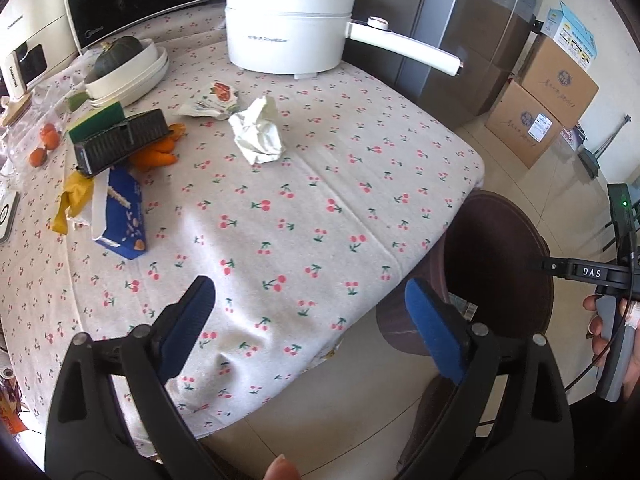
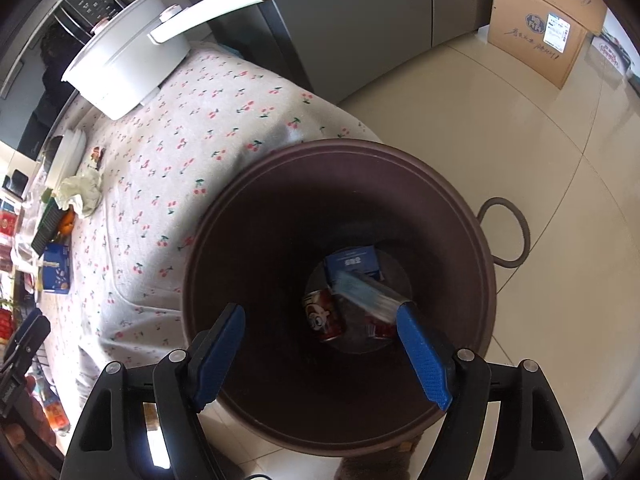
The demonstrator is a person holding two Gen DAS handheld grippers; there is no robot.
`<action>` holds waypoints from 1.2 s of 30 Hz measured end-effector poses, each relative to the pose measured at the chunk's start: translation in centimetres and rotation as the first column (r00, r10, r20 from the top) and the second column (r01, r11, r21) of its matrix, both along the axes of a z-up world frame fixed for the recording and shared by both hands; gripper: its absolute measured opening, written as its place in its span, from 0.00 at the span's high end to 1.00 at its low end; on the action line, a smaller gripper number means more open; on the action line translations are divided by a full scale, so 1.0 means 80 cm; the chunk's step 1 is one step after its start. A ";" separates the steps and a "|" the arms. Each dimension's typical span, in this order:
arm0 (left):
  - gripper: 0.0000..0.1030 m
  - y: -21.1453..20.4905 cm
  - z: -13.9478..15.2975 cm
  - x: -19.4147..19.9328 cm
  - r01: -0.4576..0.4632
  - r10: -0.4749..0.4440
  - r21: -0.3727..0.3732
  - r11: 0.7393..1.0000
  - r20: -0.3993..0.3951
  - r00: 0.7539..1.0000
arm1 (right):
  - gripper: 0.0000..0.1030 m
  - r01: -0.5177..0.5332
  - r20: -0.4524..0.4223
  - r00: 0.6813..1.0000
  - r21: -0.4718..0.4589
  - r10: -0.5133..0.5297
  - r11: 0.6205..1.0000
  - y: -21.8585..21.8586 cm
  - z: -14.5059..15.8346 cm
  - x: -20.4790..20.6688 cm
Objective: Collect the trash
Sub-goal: 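Grasp the white-and-blue carton with the left tool while the right tool grasps the crumpled tissue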
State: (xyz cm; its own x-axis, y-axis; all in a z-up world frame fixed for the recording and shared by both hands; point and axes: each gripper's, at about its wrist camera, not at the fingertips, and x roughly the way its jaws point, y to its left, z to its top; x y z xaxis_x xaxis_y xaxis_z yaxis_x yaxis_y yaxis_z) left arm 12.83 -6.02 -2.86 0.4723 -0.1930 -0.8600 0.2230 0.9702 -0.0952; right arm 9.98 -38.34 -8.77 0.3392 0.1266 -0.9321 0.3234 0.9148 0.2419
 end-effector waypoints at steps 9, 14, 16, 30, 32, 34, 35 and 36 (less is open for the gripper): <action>0.07 0.063 0.001 -0.003 -0.084 0.084 -0.002 0.997 -0.008 0.996 | 0.20 -0.056 0.005 0.998 -0.032 0.056 0.998 0.047 0.011 0.021; 0.07 0.101 -0.001 -0.005 -0.142 0.142 -0.004 0.990 -0.016 0.990 | 0.20 -0.087 0.024 0.996 -0.030 0.087 0.996 0.077 0.020 0.035; 0.07 0.117 -0.002 -0.006 -0.167 0.166 -0.008 0.986 -0.022 0.986 | 0.19 -0.105 0.031 0.994 -0.036 0.106 0.994 0.091 0.023 0.040; 0.07 0.221 0.000 0.014 -0.332 0.327 -0.048 0.942 -0.095 0.940 | 0.19 -0.187 0.047 0.981 -0.021 0.188 0.982 0.176 0.035 0.078; 0.07 0.225 -0.006 0.023 -0.348 0.340 -0.061 0.935 -0.118 0.933 | 0.19 -0.200 0.056 0.978 -0.012 0.201 0.980 0.187 0.037 0.088; 0.07 0.221 -0.013 0.034 -0.358 0.346 -0.078 0.930 -0.137 0.928 | 0.18 -0.218 0.059 0.974 -0.013 0.219 0.976 0.200 0.038 0.097; 0.07 0.216 -0.015 0.040 -0.360 0.346 -0.088 0.929 -0.137 0.928 | 0.18 -0.227 0.059 0.972 -0.017 0.228 0.974 0.206 0.038 0.102; 0.07 0.210 -0.017 0.047 -0.358 0.345 -0.095 0.929 -0.131 0.930 | 0.18 -0.235 0.059 0.970 -0.022 0.236 0.972 0.211 0.038 0.106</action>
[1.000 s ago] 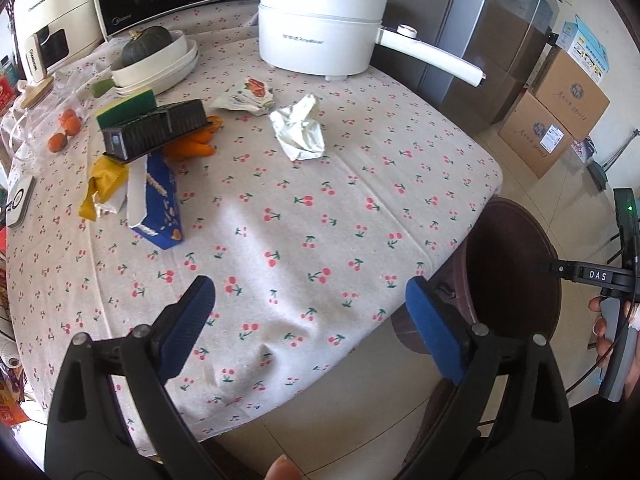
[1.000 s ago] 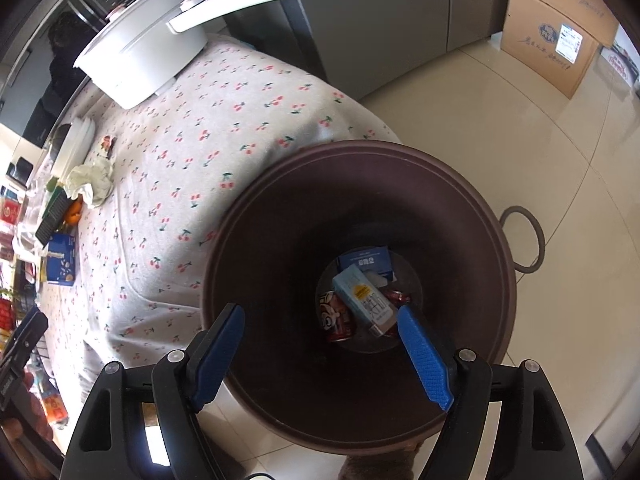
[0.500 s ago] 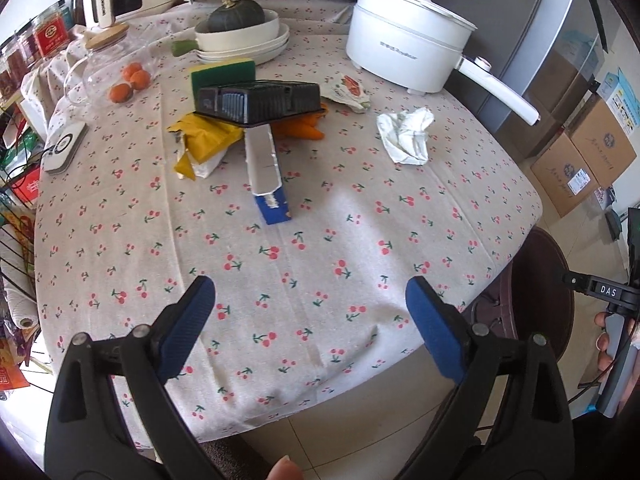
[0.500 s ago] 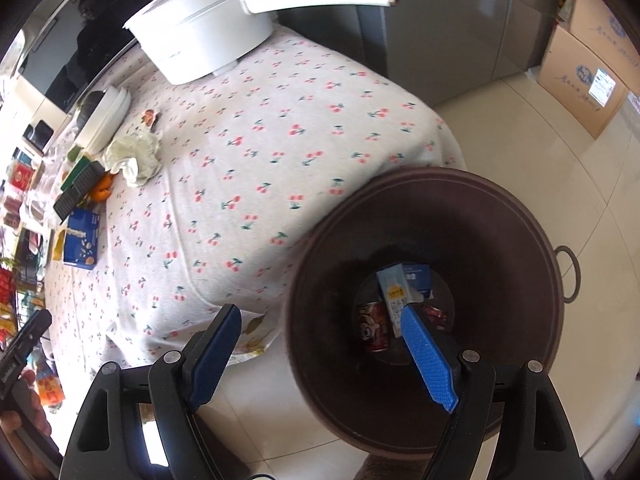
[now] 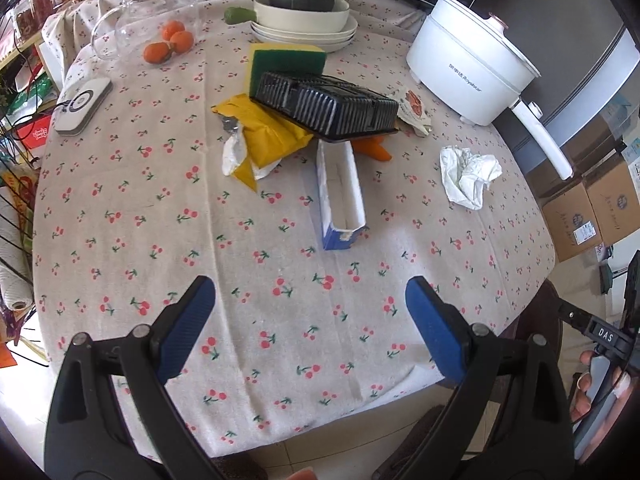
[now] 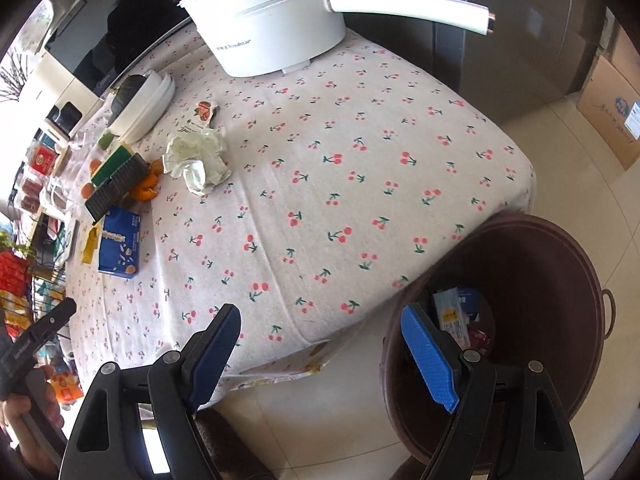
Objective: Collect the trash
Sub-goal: 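Grasp the white-and-blue carton with the left tool while the right tool grasps the crumpled tissue, then carry the carton in the left tool and the tissue in the right tool over the bin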
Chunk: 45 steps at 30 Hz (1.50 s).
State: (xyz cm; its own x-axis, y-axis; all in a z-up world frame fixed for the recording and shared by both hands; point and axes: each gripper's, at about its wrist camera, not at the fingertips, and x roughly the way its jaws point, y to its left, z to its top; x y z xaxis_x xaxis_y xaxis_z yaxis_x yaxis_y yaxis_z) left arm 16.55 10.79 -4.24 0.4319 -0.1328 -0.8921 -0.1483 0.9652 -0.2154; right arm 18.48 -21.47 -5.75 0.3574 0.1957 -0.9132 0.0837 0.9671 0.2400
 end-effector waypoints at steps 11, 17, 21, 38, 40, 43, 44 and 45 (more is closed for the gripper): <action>0.52 -0.043 -0.049 0.072 -0.003 0.004 0.047 0.999 -0.022 1.000 | 0.18 -0.030 -0.001 1.000 -0.041 0.030 0.999 0.013 -0.004 0.022; 0.76 -0.037 -0.052 0.059 0.005 -0.003 0.040 0.999 -0.031 1.000 | 0.18 -0.017 -0.005 1.000 -0.076 0.016 0.997 0.004 -0.009 0.029; 0.76 -0.031 -0.034 0.038 0.028 -0.027 0.035 0.999 -0.017 0.999 | 0.18 -0.012 -0.002 1.000 -0.073 0.012 0.997 0.009 -0.011 0.038; 0.76 0.023 -0.001 -0.018 0.025 -0.028 0.039 0.999 0.081 0.996 | 0.25 -0.143 0.120 0.981 -0.062 0.150 0.988 0.150 -0.033 0.121; 0.76 0.030 0.003 -0.017 0.016 -0.018 0.023 1.000 0.089 0.996 | 0.27 -0.146 0.128 0.980 -0.084 0.156 0.986 0.160 -0.040 0.136; 0.76 0.033 0.006 -0.017 0.021 -0.023 0.024 0.999 0.096 0.995 | 0.36 -0.123 0.128 0.983 -0.101 0.135 0.987 0.168 -0.050 0.157; 0.76 0.033 0.006 -0.017 0.023 -0.025 0.023 0.999 0.095 0.995 | 0.41 -0.117 0.126 0.983 -0.107 0.130 0.987 0.169 -0.052 0.162; 0.76 0.033 0.005 -0.017 0.024 -0.026 0.021 0.999 0.094 0.995 | 0.44 -0.114 0.122 0.984 -0.115 0.128 0.987 0.170 -0.055 0.167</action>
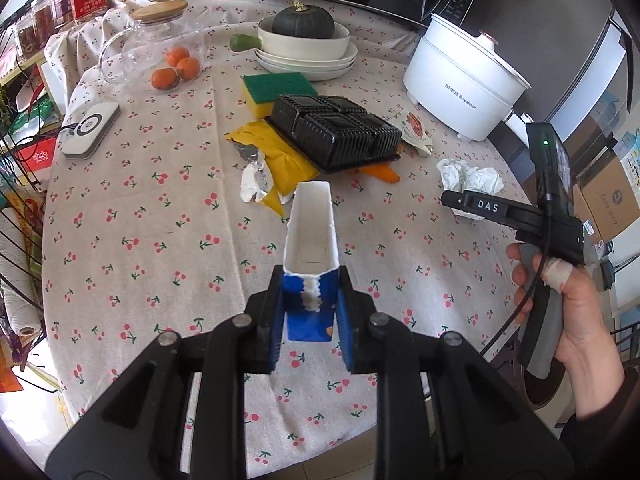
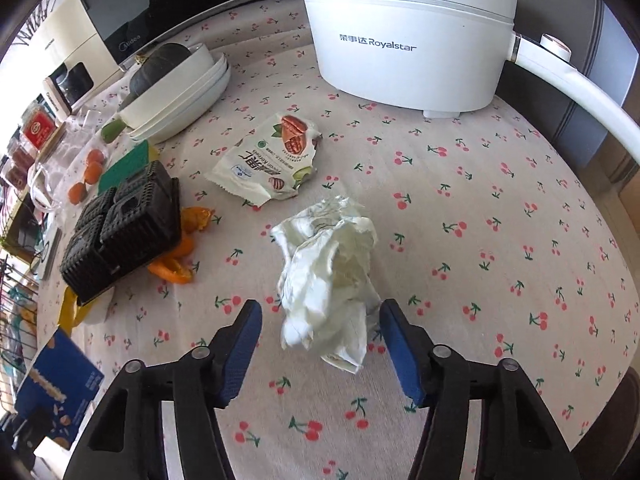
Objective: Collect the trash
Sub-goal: 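Carry the carton in the left tool and the tissue in the right tool over the bin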
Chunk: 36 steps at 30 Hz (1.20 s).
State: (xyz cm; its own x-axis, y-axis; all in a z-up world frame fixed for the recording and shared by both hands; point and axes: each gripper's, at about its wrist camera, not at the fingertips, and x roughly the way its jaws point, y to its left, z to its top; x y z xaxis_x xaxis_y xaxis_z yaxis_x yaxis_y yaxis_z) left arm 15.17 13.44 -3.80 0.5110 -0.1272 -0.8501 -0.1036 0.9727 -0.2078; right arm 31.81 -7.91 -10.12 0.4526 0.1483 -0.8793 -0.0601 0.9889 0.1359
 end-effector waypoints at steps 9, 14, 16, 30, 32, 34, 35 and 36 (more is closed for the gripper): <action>0.76 0.008 0.005 -0.006 -0.023 0.023 -0.061 0.998 -0.004 1.000 | 0.60 -0.066 0.037 0.997 -0.008 0.066 0.998 -0.005 0.025 -0.028; 0.76 -0.003 0.016 -0.015 -0.014 0.015 -0.075 0.997 0.016 1.000 | 0.60 -0.089 0.066 0.994 -0.008 0.090 0.996 -0.022 0.056 -0.073; 0.76 -0.009 0.020 -0.020 -0.005 0.007 -0.075 0.997 0.024 1.000 | 0.60 -0.096 0.073 0.993 -0.018 0.097 0.995 -0.030 0.067 -0.094; 0.76 -0.058 0.029 -0.048 0.042 -0.039 -0.092 0.995 0.031 0.999 | 0.60 -0.031 0.085 0.996 -0.006 0.031 1.000 -0.125 0.106 -0.216; 0.76 -0.065 0.029 -0.051 0.050 -0.047 -0.094 0.994 0.033 0.998 | 0.60 -0.015 0.078 0.997 -0.004 0.016 1.000 -0.143 0.104 -0.229; 0.76 -0.071 0.029 -0.053 0.058 -0.055 -0.097 0.994 0.035 0.998 | 0.60 -0.002 0.074 0.997 -0.008 0.002 1.000 -0.161 0.101 -0.240; 0.76 -0.074 0.029 -0.052 0.062 -0.059 -0.100 0.993 0.035 0.998 | 0.60 0.003 0.072 0.997 -0.007 -0.002 1.000 -0.170 0.100 -0.247; 0.76 -0.078 0.029 -0.052 0.067 -0.064 -0.103 0.992 0.035 0.997 | 0.60 0.008 0.069 0.998 -0.005 -0.007 1.000 -0.179 0.098 -0.253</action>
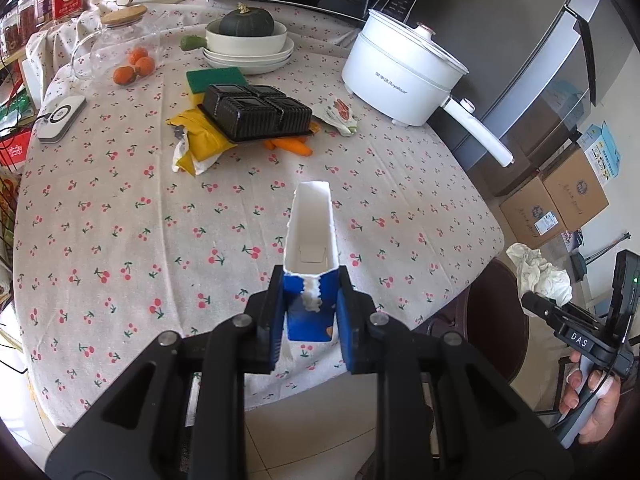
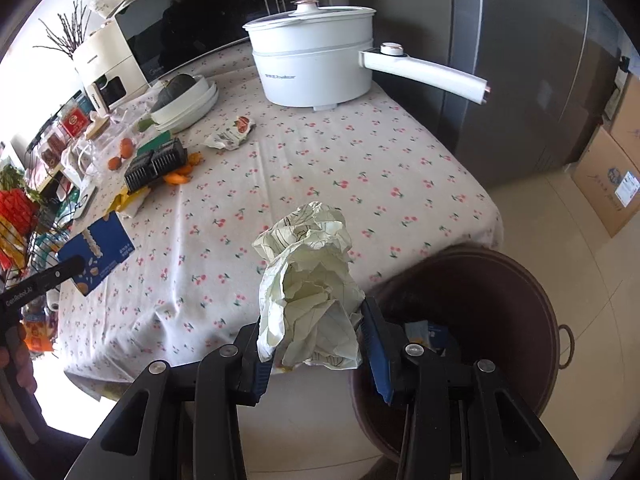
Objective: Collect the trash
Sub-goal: 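Carry the carton in the left tool and the tissue in the right tool over the bin, then open the left tool to drop the carton while the right tool drops the tissue into the bin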
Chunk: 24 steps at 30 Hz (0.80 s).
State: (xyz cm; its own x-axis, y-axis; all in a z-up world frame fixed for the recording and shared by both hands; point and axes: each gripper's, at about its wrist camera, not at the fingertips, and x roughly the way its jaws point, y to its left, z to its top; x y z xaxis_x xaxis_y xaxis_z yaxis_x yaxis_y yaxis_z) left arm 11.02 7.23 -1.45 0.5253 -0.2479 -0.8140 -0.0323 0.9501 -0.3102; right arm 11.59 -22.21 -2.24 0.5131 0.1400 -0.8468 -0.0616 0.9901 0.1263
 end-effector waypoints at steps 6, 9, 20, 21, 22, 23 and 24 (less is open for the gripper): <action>0.76 -0.026 0.000 0.006 0.032 -0.032 -0.016 0.999 -0.001 0.999 | 0.60 0.051 -0.021 0.998 -0.007 -0.051 0.999 -0.058 -0.010 -0.032; 0.76 -0.047 0.000 0.010 0.058 -0.059 -0.025 0.998 -0.001 0.998 | 0.60 0.084 -0.032 0.996 -0.012 -0.084 0.996 -0.086 -0.016 -0.042; 0.76 -0.170 -0.014 0.015 0.244 -0.245 -0.033 0.969 -0.029 0.969 | 0.60 0.192 -0.061 0.980 0.001 -0.192 0.981 -0.165 -0.028 -0.076; 0.76 -0.181 -0.015 0.015 0.262 -0.263 -0.032 0.965 -0.030 0.964 | 0.60 0.199 -0.065 0.978 0.003 -0.198 0.980 -0.170 -0.028 -0.079; 0.76 -0.193 -0.017 0.015 0.278 -0.279 -0.031 0.960 -0.031 0.960 | 0.60 0.205 -0.069 0.977 0.004 -0.204 0.979 -0.176 -0.030 -0.082; 0.76 -0.203 -0.018 0.015 0.292 -0.293 -0.032 0.956 -0.032 0.956 | 0.60 0.209 -0.072 0.975 0.004 -0.208 0.978 -0.180 -0.031 -0.085; 0.76 -0.214 -0.019 0.015 0.307 -0.308 -0.034 0.951 -0.033 0.951 | 0.60 0.211 -0.075 0.975 0.002 -0.210 0.977 -0.184 -0.032 -0.087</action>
